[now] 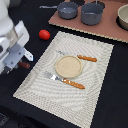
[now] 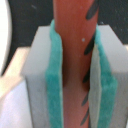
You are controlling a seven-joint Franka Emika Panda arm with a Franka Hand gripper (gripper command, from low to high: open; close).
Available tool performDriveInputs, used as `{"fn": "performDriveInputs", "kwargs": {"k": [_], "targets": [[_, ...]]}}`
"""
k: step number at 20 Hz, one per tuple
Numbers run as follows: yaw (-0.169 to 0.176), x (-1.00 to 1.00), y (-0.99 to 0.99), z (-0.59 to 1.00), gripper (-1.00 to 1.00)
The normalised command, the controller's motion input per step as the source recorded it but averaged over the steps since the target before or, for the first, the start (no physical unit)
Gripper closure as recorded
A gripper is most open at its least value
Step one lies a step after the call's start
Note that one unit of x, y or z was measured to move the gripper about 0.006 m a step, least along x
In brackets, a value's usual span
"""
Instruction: Place the fish, sausage, and tomato into the frying pan.
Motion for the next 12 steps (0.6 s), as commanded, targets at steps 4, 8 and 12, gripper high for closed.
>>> {"fn": "performDriveInputs", "kwargs": {"k": [4,8,12], "targets": [[0.017,0.48,0.95,1.00,1.00],[0.015,0.40,0.99,0.89,1.00],[0.002,0.35,1.00,0.57,1.00]]}}
